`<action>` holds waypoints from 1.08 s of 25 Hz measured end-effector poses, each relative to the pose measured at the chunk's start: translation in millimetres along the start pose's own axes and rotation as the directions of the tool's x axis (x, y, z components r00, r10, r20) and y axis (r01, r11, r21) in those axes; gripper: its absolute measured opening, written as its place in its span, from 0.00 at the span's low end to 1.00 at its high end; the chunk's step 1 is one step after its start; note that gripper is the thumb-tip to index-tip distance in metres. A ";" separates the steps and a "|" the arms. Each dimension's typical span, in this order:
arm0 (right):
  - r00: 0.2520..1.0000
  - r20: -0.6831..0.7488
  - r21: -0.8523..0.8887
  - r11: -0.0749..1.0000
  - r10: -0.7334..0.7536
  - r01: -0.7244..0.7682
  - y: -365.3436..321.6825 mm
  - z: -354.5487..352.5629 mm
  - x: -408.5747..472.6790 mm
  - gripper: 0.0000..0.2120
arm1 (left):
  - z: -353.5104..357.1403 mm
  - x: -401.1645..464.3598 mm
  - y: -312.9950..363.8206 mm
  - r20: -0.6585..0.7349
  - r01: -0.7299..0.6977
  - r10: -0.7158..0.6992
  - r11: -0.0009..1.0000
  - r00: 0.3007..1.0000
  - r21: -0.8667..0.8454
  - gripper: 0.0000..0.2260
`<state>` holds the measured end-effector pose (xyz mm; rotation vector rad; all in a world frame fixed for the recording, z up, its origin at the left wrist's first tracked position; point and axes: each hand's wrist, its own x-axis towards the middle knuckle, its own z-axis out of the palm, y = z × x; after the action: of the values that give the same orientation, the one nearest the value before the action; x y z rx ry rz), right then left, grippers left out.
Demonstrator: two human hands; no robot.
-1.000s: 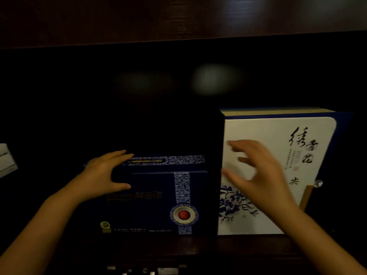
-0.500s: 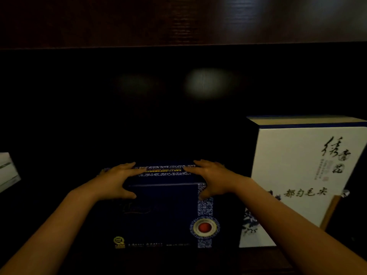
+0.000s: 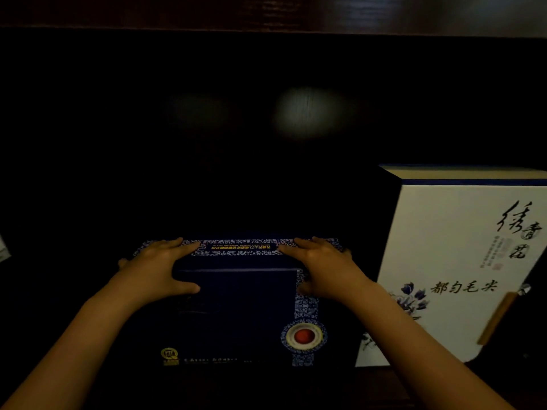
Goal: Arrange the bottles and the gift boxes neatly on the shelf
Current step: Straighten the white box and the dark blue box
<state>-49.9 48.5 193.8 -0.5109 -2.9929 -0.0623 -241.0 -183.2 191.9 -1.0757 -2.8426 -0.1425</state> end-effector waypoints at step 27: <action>0.950 -0.261 0.110 0.983 0.170 -0.145 0.3 2.4 -53.6 0.28 | 8.5 -16.7 19.1 -0.118 -0.072 0.072 0.997 0.990 0.006 0.37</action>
<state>0.2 31.4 185.5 -0.6704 -2.6666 0.0150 -216.4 -178.8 182.4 -1.1284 -2.6947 -0.1911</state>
